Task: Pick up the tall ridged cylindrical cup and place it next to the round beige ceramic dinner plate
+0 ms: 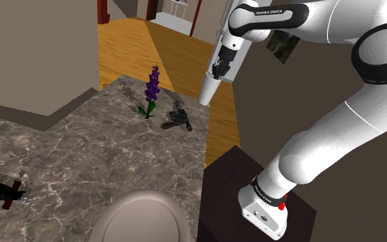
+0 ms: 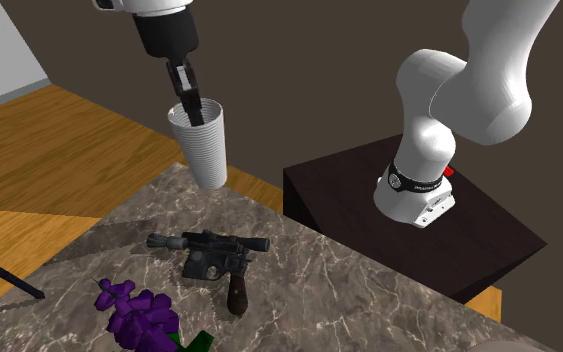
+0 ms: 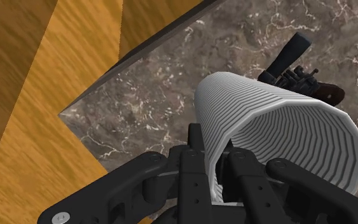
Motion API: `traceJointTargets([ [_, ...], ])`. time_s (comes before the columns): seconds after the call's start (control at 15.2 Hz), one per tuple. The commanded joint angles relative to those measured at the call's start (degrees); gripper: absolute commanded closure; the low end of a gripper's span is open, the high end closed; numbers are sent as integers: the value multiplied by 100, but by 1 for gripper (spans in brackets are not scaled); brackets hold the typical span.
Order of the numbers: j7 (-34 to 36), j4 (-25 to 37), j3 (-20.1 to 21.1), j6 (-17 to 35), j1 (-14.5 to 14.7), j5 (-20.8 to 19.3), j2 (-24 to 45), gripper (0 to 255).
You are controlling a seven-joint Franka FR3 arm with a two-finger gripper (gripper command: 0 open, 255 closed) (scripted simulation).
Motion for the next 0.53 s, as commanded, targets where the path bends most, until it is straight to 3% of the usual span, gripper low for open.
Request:
traceJointTargets([
  [0.0, 17, 123, 7, -151, 3, -6, -28, 255],
  [0.46, 54, 613, 22, -688, 9, -17, -77, 255],
])
